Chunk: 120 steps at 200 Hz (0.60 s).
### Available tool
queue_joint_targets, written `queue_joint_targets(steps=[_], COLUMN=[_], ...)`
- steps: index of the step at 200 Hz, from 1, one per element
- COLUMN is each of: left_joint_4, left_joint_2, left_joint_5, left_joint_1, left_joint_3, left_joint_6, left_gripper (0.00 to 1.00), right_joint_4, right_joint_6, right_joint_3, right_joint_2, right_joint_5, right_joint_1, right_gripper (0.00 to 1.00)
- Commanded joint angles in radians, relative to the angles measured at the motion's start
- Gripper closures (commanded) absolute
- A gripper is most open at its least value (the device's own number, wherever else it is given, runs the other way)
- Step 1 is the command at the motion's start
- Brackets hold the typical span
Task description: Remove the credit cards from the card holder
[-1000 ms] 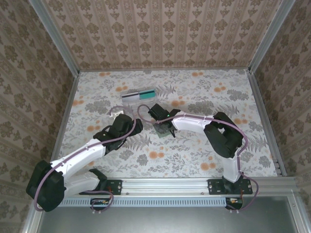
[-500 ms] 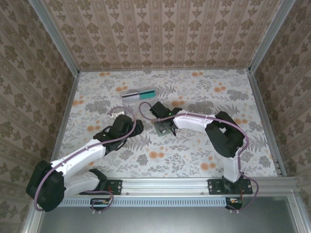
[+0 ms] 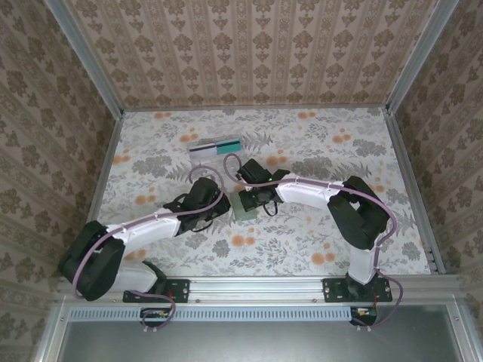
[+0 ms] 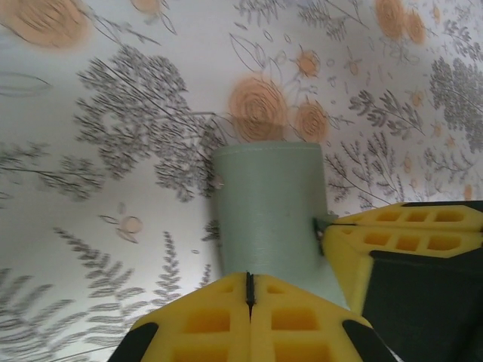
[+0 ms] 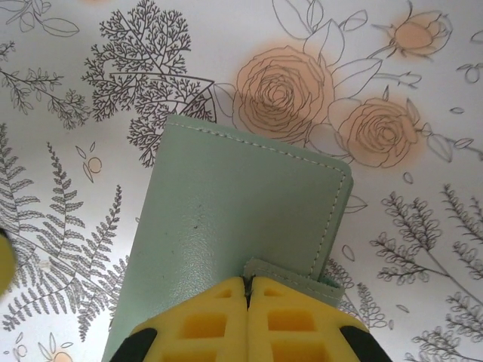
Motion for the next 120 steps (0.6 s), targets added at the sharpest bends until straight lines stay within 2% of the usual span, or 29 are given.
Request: queue_joint_targets(steps=[1,61,92,120], left_joint_4=[0.086,0.131,0.004,-0.093], left_joint_2=[0.045,0.194,0.243,0.261], left_joint_5=[0.059,0.054,0.005,-0.043], left_joint_1=[-0.024,-0.049,-0.053,-0.054], left_joint_3=[0.045,0.062,0.076,0.074], left_joint_6=[-0.056,-0.115,-0.157,-0.184], left_gripper=[1.0,1.0,1.0,1.0], right_joint_4=[0.039,0.08,0.13,0.244], right_joint_6=[0.056,0.082,0.117,0.185], right_joint_3=[-0.02,-0.049,-0.085,-0.163], right_joint_2=[-0.02,-0.023,-0.043,-0.073], right_joint_5=[-0.053,-0.083,-0.143,-0.268], right_joint_1=[0.001,-0.001,-0.025,-0.088], right_gripper=[1.0,1.0,1.0,1.0])
